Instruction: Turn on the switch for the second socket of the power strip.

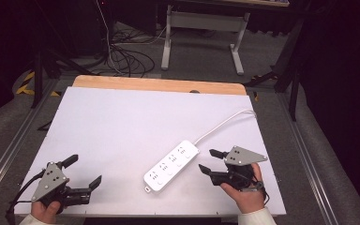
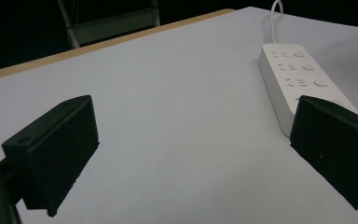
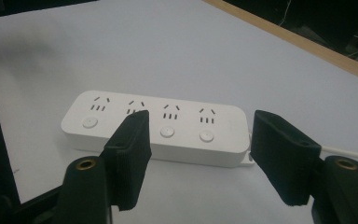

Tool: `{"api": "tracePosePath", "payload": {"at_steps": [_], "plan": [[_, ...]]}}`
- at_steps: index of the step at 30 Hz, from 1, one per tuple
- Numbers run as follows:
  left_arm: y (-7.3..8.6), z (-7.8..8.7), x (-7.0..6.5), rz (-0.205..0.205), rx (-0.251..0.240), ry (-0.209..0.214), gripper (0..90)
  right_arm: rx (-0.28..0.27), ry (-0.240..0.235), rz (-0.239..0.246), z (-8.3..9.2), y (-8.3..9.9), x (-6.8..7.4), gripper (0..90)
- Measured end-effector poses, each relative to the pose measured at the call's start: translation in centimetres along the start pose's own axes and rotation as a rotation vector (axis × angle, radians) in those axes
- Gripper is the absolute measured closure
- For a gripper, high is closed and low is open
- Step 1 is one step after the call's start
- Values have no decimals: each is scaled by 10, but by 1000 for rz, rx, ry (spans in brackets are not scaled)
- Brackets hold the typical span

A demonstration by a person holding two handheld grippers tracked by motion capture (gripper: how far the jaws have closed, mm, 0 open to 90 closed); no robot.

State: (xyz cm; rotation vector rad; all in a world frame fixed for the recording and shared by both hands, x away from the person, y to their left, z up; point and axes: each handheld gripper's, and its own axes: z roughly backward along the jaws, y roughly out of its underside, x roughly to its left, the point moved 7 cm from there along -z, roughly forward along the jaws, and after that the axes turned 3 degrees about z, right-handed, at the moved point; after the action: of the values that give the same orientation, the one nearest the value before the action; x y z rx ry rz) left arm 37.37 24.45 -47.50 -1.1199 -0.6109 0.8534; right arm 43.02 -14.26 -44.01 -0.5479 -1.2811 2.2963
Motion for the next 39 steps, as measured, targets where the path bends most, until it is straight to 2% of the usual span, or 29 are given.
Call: {"api": "tracePosePath", "payload": {"at_steps": [17,21,32,35,36,39], "plan": [[1,-1,1,-4,3,-6,16,15,-42,22,-27,-22,4,414],[1,-1,1,-5,6,0,16,9,-79,5,-32,-25,7,421],[1,-1,0,-9,11,5,16,26,-114,35,-48,-32,16,440],[1,-1,0,-6,11,9,15,27,-115,30,-47,-30,15,519],[1,-1,0,-8,10,9,15,27,-115,30,-47,-30,15,519],[1,-1,0,-14,10,7,15,26,-106,49,-46,-31,16,650]]}}
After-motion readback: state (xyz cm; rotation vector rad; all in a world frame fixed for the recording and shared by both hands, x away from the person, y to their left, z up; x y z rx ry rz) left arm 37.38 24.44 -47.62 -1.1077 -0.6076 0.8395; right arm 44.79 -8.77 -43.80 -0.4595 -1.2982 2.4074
